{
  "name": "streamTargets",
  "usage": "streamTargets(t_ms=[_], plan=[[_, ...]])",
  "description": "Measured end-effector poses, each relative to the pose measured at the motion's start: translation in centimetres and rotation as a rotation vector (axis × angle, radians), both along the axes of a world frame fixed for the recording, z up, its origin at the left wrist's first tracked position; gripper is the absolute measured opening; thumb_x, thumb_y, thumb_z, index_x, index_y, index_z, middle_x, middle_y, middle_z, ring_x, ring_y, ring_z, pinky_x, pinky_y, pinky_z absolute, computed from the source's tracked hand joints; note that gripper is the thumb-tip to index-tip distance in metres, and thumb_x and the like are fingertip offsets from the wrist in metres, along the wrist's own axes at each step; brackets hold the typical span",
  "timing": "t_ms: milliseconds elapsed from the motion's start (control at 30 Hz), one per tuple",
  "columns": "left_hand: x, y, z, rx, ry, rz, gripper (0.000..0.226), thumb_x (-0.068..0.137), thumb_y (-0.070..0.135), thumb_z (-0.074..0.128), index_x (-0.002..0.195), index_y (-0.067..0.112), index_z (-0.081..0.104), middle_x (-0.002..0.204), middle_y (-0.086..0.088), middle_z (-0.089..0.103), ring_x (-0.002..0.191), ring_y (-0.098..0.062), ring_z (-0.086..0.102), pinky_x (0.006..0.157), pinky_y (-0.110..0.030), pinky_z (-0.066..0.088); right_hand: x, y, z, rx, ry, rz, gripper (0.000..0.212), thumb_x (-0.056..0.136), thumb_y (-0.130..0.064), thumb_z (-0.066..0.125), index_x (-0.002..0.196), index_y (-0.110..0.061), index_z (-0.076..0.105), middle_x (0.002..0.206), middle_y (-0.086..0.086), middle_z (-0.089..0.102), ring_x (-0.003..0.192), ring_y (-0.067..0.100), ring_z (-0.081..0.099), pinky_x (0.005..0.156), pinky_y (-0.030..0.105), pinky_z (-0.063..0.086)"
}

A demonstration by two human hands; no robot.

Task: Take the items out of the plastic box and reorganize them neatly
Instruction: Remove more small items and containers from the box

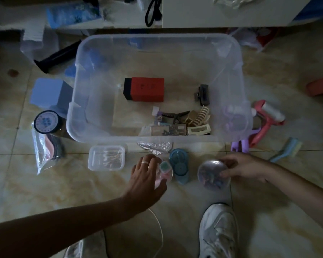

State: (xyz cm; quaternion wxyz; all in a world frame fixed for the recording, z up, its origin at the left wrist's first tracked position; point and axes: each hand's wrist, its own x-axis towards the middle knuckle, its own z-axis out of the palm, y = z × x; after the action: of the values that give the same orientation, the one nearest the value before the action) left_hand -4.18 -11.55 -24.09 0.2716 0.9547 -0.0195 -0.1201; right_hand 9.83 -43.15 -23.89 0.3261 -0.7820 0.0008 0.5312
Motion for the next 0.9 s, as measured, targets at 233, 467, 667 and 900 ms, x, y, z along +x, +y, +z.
streamTargets(t_ms=[233, 467, 667, 900], plan=[[-0.5, -0.4, -0.5, 0.03, 0.068, -0.05, 0.064, 0.083, 0.052, 0.049, 0.138, 0.021, 0.037, 0.135, 0.002, 0.036, 0.118, -0.013, 0.039, 0.102, -0.029, 0.037, 0.2, 1.5, -3.0, -0.094, -0.113, -0.045, 0.021, 0.08, -0.017, 0.082, 0.097, -0.02, 0.069, 0.092, -0.002, 0.077, 0.095, 0.018, 0.072, 0.086, 0.04, 0.058], [-0.4, -0.1, -0.9, 0.077, 0.08, -0.075, 0.068, 0.078, 0.046, 0.056, 0.138, 0.02, 0.035, 0.135, 0.001, 0.036, 0.117, -0.015, 0.041, 0.099, -0.027, 0.04, 0.2, 3.0, -3.1, -0.181, -0.181, 0.014, 0.026, 0.07, -0.039, 0.082, 0.092, -0.032, 0.07, 0.089, -0.009, 0.076, 0.087, 0.013, 0.071, 0.083, 0.045, 0.059], [-0.1, -0.1, -0.8, 0.101, 0.073, -0.078, 0.067, 0.078, 0.045, 0.054, 0.138, 0.02, 0.035, 0.134, 0.0, 0.037, 0.116, -0.015, 0.041, 0.097, -0.029, 0.044, -0.1, 4.2, -1.9, -0.283, -0.29, 0.109, 0.022, 0.078, -0.037, 0.079, 0.091, -0.034, 0.061, 0.095, -0.01, 0.072, 0.092, 0.014, 0.068, 0.086, 0.04, 0.056], [0.1, 0.0, -0.8, 0.109, 0.058, -0.084, 0.063, 0.079, 0.044, 0.055, 0.134, 0.019, 0.036, 0.132, -0.001, 0.039, 0.115, -0.015, 0.04, 0.096, -0.029, 0.045, -0.7, 6.5, -0.4, -0.398, -0.392, 0.193, 0.034, 0.089, -0.024, 0.07, 0.121, -0.019, 0.062, 0.118, 0.007, 0.069, 0.105, 0.025, 0.063, 0.075, 0.025, 0.042]])
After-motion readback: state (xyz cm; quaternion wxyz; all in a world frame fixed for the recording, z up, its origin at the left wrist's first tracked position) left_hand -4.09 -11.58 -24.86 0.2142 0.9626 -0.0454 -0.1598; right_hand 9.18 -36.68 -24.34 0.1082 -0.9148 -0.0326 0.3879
